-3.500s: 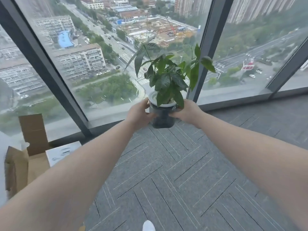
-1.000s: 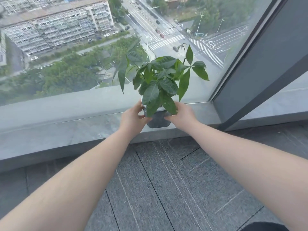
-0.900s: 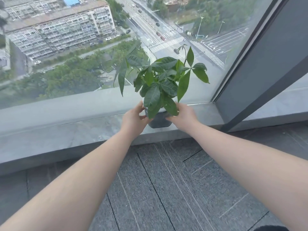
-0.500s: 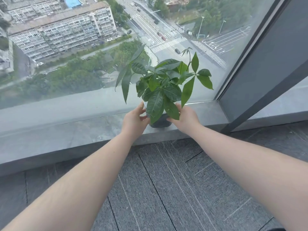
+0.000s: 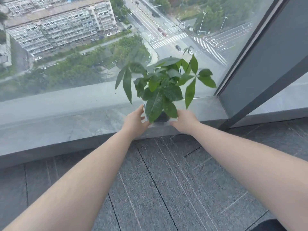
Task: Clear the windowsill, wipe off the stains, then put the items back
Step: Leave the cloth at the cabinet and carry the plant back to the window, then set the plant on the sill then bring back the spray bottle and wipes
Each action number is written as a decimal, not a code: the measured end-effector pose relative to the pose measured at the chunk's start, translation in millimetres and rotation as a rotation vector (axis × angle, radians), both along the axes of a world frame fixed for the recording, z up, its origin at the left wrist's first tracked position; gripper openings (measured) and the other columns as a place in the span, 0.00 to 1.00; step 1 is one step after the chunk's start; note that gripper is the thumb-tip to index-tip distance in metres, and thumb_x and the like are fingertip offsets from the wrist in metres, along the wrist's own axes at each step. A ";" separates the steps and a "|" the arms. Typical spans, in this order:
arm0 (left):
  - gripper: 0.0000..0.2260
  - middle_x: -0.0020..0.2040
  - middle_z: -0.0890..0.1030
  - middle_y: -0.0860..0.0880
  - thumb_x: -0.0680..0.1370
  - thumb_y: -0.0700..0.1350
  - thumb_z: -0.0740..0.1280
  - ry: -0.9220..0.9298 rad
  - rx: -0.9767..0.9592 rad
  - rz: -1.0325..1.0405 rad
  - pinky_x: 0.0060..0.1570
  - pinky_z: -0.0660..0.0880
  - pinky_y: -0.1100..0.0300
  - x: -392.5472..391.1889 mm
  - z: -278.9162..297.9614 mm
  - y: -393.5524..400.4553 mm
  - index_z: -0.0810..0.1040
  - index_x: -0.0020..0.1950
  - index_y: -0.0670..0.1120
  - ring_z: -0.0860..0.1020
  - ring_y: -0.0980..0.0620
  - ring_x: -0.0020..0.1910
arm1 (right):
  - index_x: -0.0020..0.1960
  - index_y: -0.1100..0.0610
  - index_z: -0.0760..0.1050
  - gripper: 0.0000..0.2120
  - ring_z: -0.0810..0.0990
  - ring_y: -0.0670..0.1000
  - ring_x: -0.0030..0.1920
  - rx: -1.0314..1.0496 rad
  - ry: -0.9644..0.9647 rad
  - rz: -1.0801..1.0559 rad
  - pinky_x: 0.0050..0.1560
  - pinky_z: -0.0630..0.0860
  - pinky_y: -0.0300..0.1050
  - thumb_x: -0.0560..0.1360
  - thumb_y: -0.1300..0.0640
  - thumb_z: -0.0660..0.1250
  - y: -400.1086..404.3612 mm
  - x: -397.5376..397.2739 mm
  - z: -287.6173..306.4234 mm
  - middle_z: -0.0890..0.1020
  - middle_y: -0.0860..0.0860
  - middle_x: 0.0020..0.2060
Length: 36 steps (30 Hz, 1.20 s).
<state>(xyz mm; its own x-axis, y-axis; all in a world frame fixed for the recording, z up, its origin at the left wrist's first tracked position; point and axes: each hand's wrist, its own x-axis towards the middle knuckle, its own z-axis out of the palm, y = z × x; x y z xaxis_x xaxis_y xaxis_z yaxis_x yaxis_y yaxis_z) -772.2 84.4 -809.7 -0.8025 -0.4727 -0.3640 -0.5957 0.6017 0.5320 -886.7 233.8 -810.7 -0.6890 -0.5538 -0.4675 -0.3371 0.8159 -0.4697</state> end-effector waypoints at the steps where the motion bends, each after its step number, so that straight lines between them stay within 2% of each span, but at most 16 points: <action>1: 0.29 0.69 0.74 0.47 0.77 0.51 0.68 -0.100 0.017 -0.022 0.60 0.70 0.61 3.2 -1.3 0.3 0.64 0.74 0.42 0.74 0.47 0.66 | 0.68 0.63 0.69 0.23 0.75 0.61 0.62 0.077 -0.008 0.021 0.60 0.73 0.49 0.78 0.50 0.64 2.3 2.0 0.4 0.76 0.59 0.63; 2: 0.30 0.72 0.71 0.45 0.77 0.53 0.67 -0.209 0.021 -0.057 0.65 0.69 0.56 7.5 -1.5 0.7 0.64 0.75 0.42 0.71 0.46 0.69 | 0.68 0.64 0.69 0.24 0.75 0.61 0.62 0.157 -0.016 0.057 0.60 0.73 0.50 0.79 0.49 0.63 5.6 4.4 1.7 0.75 0.60 0.64; 4: 0.27 0.71 0.71 0.43 0.78 0.54 0.65 -0.377 0.017 -0.139 0.67 0.68 0.53 19.2 5.9 3.3 0.66 0.73 0.41 0.70 0.43 0.69 | 0.66 0.65 0.72 0.22 0.76 0.61 0.58 0.283 -0.013 0.144 0.54 0.73 0.47 0.79 0.49 0.62 14.8 11.3 9.5 0.77 0.60 0.61; 5: 0.26 0.70 0.72 0.43 0.79 0.53 0.65 -0.416 0.014 -0.169 0.66 0.68 0.54 24.5 13.2 5.1 0.68 0.72 0.41 0.71 0.43 0.68 | 0.64 0.65 0.74 0.22 0.77 0.60 0.56 0.334 -0.015 0.193 0.53 0.73 0.46 0.80 0.49 0.61 20.5 16.2 16.3 0.79 0.59 0.59; 9: 0.22 0.68 0.75 0.45 0.80 0.53 0.62 -0.515 0.011 -0.238 0.65 0.69 0.55 42.7 54.9 11.0 0.72 0.69 0.42 0.73 0.45 0.66 | 0.62 0.63 0.77 0.19 0.78 0.58 0.60 0.431 -0.097 0.299 0.61 0.76 0.49 0.80 0.51 0.61 46.4 40.6 53.4 0.81 0.57 0.59; 12: 0.20 0.66 0.76 0.46 0.80 0.52 0.61 -0.562 0.016 -0.301 0.64 0.71 0.54 47.7 106.4 15.1 0.75 0.67 0.43 0.74 0.45 0.64 | 0.56 0.61 0.81 0.16 0.80 0.57 0.56 0.431 -0.093 0.324 0.58 0.78 0.50 0.79 0.51 0.62 56.3 45.6 98.4 0.83 0.55 0.54; 21: 0.16 0.63 0.78 0.46 0.80 0.51 0.62 -0.503 -0.049 -0.309 0.62 0.71 0.55 63.0 324.0 4.8 0.77 0.64 0.45 0.75 0.46 0.62 | 0.64 0.60 0.77 0.18 0.78 0.57 0.60 0.422 -0.020 0.399 0.61 0.76 0.49 0.80 0.51 0.60 40.5 52.7 324.6 0.80 0.55 0.59; 27: 0.18 0.65 0.77 0.46 0.81 0.52 0.59 -0.465 -0.119 -0.315 0.62 0.72 0.53 90.1 474.8 -9.5 0.75 0.66 0.45 0.75 0.46 0.63 | 0.61 0.62 0.78 0.18 0.79 0.57 0.59 0.387 0.016 0.419 0.60 0.77 0.52 0.79 0.52 0.61 18.7 84.7 478.7 0.81 0.57 0.59; 32: 0.17 0.63 0.78 0.47 0.80 0.53 0.61 -0.398 -0.167 -0.305 0.58 0.72 0.55 127.7 581.3 -16.6 0.77 0.64 0.45 0.76 0.46 0.61 | 0.63 0.63 0.76 0.18 0.79 0.58 0.60 0.372 0.045 0.443 0.61 0.77 0.52 0.80 0.53 0.60 4.6 122.7 596.4 0.80 0.59 0.60; 36: 0.17 0.62 0.79 0.48 0.80 0.53 0.61 -0.397 -0.231 -0.318 0.59 0.74 0.54 164.6 644.1 -13.9 0.78 0.63 0.46 0.77 0.46 0.59 | 0.64 0.62 0.75 0.16 0.79 0.55 0.55 0.342 0.118 0.497 0.53 0.77 0.45 0.80 0.54 0.61 -3.3 153.3 663.5 0.80 0.56 0.58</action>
